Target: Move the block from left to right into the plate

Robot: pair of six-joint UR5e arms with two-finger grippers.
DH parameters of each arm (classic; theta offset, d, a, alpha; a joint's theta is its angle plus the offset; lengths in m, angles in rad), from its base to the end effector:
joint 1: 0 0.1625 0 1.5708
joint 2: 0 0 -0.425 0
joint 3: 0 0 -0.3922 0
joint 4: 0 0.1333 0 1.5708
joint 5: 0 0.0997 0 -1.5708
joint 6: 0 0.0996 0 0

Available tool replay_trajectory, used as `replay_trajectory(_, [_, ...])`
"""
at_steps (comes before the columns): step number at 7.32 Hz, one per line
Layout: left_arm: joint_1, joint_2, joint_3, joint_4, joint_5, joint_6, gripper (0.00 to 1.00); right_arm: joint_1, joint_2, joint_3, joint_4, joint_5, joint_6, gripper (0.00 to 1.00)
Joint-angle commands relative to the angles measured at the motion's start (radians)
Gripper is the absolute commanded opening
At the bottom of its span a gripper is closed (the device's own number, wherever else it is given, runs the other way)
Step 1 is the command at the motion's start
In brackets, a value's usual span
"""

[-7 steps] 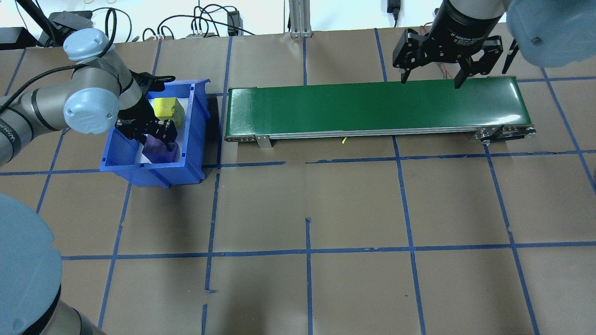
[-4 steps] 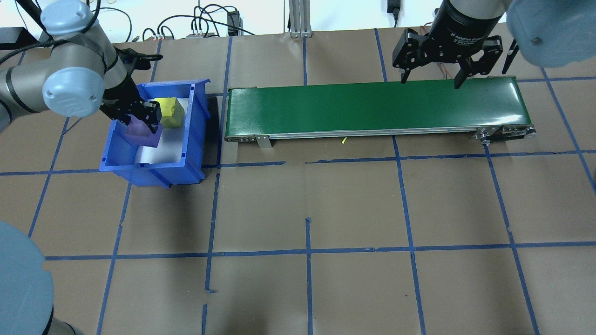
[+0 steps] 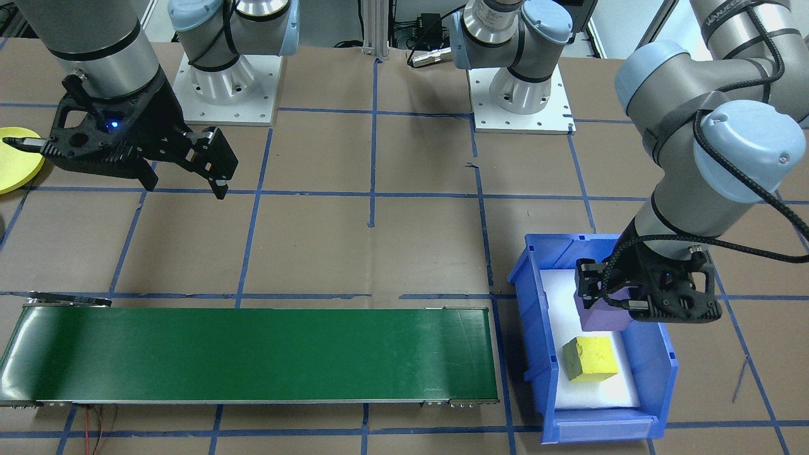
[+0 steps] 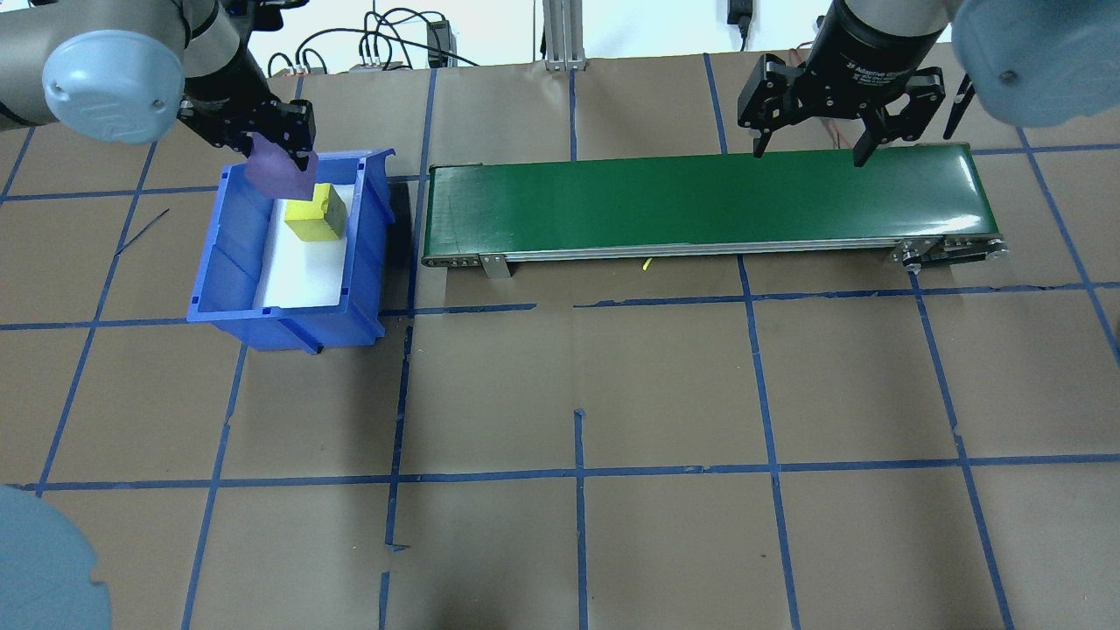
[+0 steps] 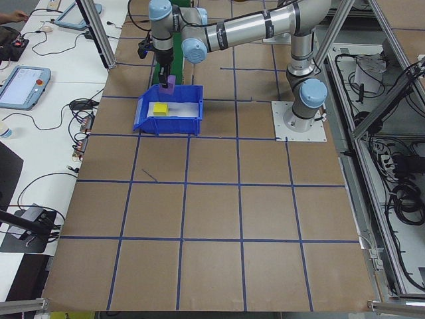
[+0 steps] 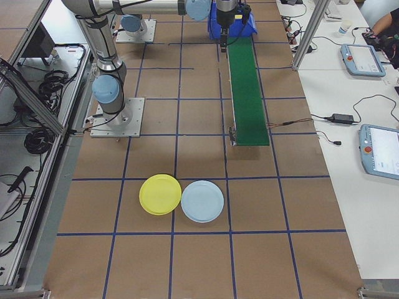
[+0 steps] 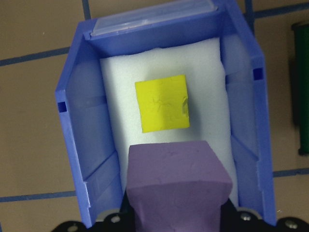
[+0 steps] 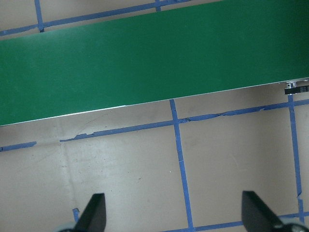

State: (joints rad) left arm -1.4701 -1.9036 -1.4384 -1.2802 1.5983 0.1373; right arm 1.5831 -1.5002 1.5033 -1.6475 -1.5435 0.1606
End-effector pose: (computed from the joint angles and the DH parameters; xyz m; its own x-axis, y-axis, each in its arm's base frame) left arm -0.0664 -0.6414 0.3959 -0.9987 0.0336 -0.0395 0.0369 0.9957 -0.0855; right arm 0.1425 -0.5272 0.4933 -0.9886 0.1453 -0.0386 0.1477 0.9867 -0.0682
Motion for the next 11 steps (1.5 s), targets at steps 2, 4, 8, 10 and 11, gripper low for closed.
replay_trajectory(2, [-0.145,-0.084,0.027,0.083,-0.04,-0.169,0.09,0.0,0.0,0.0,0.0,-0.001,0.0,1.0])
replay_trajectory(4, [-0.186,-0.112,0.018,0.108,-0.108,-0.195,0.09,0.0,0.0,0.0,0.0,0.0,-0.001,1.0])
replay_trajectory(8, [-0.207,-0.213,-0.028,0.316,-0.146,-0.203,0.1,0.0,0.0,0.0,0.0,0.0,0.0,1.0])
replay_trajectory(10, [-0.217,-0.212,-0.04,0.321,-0.147,-0.24,0.99,0.0,0.0,0.0,0.0,0.0,-0.001,1.0])
replay_trajectory(11, [-0.24,-0.194,-0.048,0.315,-0.147,-0.261,1.0,0.0,0.0,0.0,0.0,0.0,0.0,1.0])
